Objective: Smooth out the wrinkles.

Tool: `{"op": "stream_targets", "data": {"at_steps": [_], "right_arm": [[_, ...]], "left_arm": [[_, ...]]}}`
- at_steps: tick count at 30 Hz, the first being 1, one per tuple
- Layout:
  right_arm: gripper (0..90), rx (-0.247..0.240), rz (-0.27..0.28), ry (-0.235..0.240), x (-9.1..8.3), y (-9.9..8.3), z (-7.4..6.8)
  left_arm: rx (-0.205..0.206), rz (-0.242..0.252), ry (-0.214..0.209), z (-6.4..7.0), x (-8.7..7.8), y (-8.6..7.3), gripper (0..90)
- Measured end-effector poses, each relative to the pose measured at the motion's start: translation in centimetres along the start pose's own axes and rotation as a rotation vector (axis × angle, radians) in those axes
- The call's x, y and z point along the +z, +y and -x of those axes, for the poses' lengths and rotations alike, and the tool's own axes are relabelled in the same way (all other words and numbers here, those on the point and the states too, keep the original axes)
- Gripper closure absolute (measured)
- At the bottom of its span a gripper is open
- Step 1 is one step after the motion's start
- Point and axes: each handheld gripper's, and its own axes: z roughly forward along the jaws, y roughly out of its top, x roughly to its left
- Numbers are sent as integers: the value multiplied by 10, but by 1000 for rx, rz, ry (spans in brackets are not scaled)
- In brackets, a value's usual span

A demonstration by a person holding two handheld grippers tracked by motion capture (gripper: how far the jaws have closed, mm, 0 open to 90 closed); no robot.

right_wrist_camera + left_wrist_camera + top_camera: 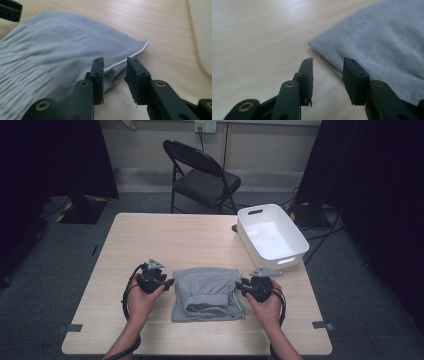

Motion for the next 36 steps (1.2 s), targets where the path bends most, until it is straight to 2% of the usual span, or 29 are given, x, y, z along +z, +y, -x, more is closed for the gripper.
{"op": "stream_targets", "data": {"at_steps": [1,2,4,6,8,9,10,14,15,16,17,18,19,20,22,23,24,25,27,30,31,32,33,34,35,36], "right_arm": [[680,1,-2,6,-1,-3,-2],[677,1,-11,11,-2,-8,-6],[681,-3,-16,26,-3,-13,-11],[686,-21,-25,18,-3,-14,-16],[688,-24,-31,17,-3,-15,-18],[688,-31,-35,12,-3,-16,-19],[694,-33,-41,14,-2,-16,-20],[703,-45,-52,18,-1,-20,-22],[707,-51,-58,11,0,-23,-23],[715,-47,-65,16,1,-25,-23],[719,-47,-67,15,1,-27,-23],[733,-45,-66,4,1,-29,-23],[766,-41,-69,6,1,-31,-23],[777,-33,-60,7,1,-32,-22],[855,-17,-55,7,-1,-35,-20],[866,-13,-56,10,-2,-36,-20],[866,-13,-56,10,-2,-36,-20],[877,-13,-56,11,-5,-37,-17],[883,12,-46,11,-8,-38,-14],[886,-2,-76,6,-13,-42,-12],[886,-14,-85,5,-14,-44,-11],[884,-8,-81,12,-14,-45,-10],[882,14,-79,13,-15,-46,-8],[877,27,-96,13,-15,-46,-7],[868,43,-84,16,-16,-46,-5],[832,51,-57,17,-17,-45,-4]], "left_arm": [[-8,6,0,3,-2,-4,604],[-11,-3,-25,6,-2,-6,593],[-13,-13,-31,11,-2,-10,566],[-20,-22,-56,16,-1,-13,564],[7,-54,-46,22,2,-16,538],[8,-61,-43,22,4,-18,540],[0,-58,-44,22,6,-18,536],[15,-57,-44,24,12,-17,524],[36,-67,-39,25,12,-16,549],[41,-69,-50,27,13,-15,586],[41,-85,-74,28,13,-14,670],[38,-96,-79,29,13,-13,749],[56,-111,-76,31,13,-11,793],[70,-122,-69,33,13,-9,885],[72,-138,-49,35,13,-7,900],[79,-138,-29,34,12,-7,900],[79,-138,-29,34,12,-7,900],[50,-141,-22,29,9,-8,900],[52,-147,-10,26,7,-9,900],[43,-146,-3,21,4,-10,900],[48,-153,2,21,4,-11,900],[77,-170,41,21,3,-11,900],[66,-166,40,19,3,-12,900],[52,-166,21,17,2,-13,900],[50,-136,2,16,1,-15,900],[50,-132,-6,16,0,-15,900]]}}
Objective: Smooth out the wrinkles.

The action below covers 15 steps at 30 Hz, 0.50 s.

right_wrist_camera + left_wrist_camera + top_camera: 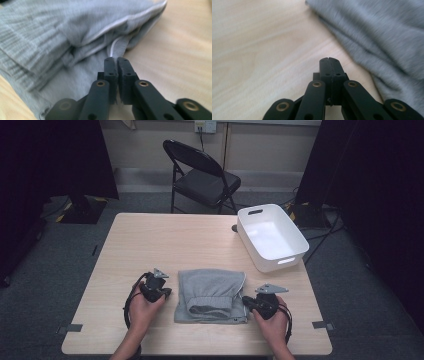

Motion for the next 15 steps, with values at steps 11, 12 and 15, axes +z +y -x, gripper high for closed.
{"op": "stream_targets", "data": {"at_steps": [11,12,15], "right_arm": [[754,-15,13,-48,13,21,-3],[773,-10,6,-52,16,20,-3],[827,-8,-8,-47,20,16,-4]], "left_arm": [[10,84,-98,20,0,1,667],[0,90,-94,22,2,0,579],[13,75,-98,25,9,-1,551]]}}
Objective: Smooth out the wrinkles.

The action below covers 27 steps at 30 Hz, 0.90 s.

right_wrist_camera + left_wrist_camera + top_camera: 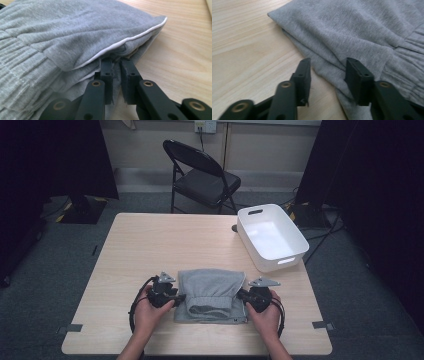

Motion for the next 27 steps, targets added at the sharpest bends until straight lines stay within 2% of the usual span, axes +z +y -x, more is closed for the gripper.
{"op": "stream_targets", "data": {"at_steps": [1,3,4,5,6,9,12,16,17,19,20,21,23,24,25,26,27], "right_arm": [[837,6,-1,7,1,-1,0],[847,19,1,12,1,-2,2],[853,22,2,15,1,-3,2],[857,22,2,14,0,-3,3],[860,20,2,16,0,-3,3],[871,30,13,12,-4,-4,9],[874,48,19,18,-9,-6,16],[867,32,26,28,-11,-9,16],[861,9,19,25,-11,-9,14],[816,18,24,37,-13,-9,12],[861,2,15,20,-15,-9,11],[868,-13,1,27,-16,-9,11],[837,-17,-4,40,-19,-12,11],[798,-26,3,32,-21,-13,11],[748,-21,16,26,-23,-13,11],[755,-13,24,31,-25,-13,11],[752,-14,27,46,-26,-12,11]], "left_arm": [[5,-16,0,1,2,0,580],[40,-20,17,4,3,1,612],[24,-32,-12,6,3,2,703],[12,-40,-5,7,3,3,797],[11,-49,-1,8,3,4,854],[1,-65,8,7,1,5,872],[11,-78,13,5,-1,4,876],[12,-71,6,4,-3,2,877],[10,-68,7,4,-3,1,875],[1,-71,7,4,-5,-1,874],[3,-72,10,4,-6,-2,875],[3,-73,2,3,-7,-3,875],[-8,-59,-11,1,-9,-5,871],[1,-47,-12,1,-9,-6,861],[9,-43,12,1,-10,-6,828],[14,-35,35,1,-11,-5,784],[12,-13,58,1,-11,-3,682]]}}
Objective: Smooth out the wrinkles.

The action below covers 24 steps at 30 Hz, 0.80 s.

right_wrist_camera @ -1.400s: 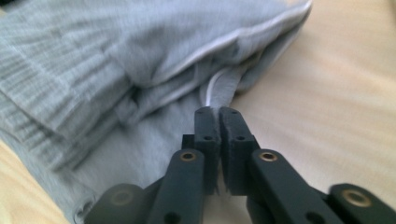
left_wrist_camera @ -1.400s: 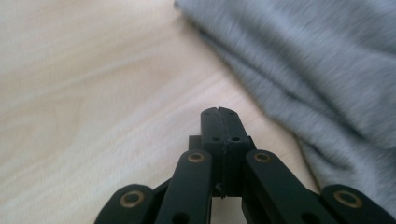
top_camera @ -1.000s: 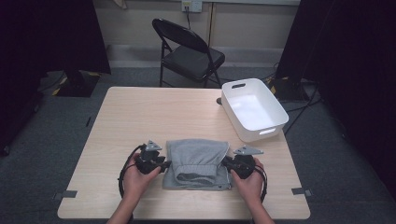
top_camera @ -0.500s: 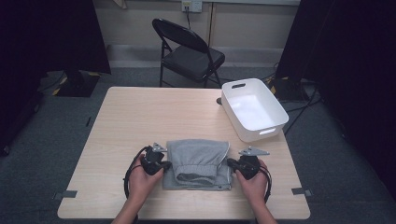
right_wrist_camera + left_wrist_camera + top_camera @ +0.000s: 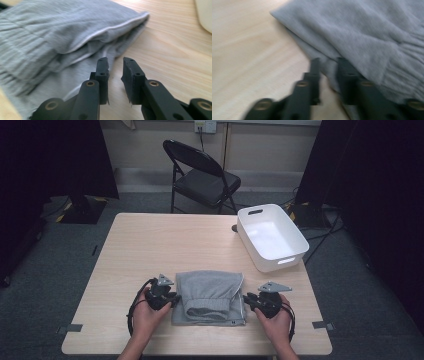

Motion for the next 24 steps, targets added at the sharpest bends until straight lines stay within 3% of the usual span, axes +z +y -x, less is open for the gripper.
{"op": "stream_targets", "data": {"at_steps": [2,3,5,7,8,9,11,13,14,16,18,24], "right_arm": [[707,-17,12,7,0,2,-4],[707,-23,19,24,1,4,-6],[708,-50,1,20,6,6,-13],[715,-65,-16,17,11,6,-16],[715,-67,-21,20,13,6,-17],[713,-68,-24,34,15,6,-18],[700,-93,-39,23,18,4,-21],[701,-105,-43,20,19,3,-22],[700,-107,-44,18,18,2,-22],[701,-116,-51,16,17,1,-23],[701,-114,-48,17,16,-1,-22],[706,-89,-49,26,9,-8,-23]], "left_arm": [[30,53,53,0,-3,6,499],[15,77,59,3,-6,12,449],[9,111,36,7,-7,21,324],[44,136,30,12,-7,29,261],[69,146,24,15,-6,33,253],[64,156,12,18,-4,37,241],[85,149,-27,26,3,43,192],[117,125,-44,34,12,45,201],[110,114,-70,38,17,45,200],[137,92,-79,45,24,40,212],[130,80,-85,47,28,35,244],[130,77,-115,49,25,23,261]]}}
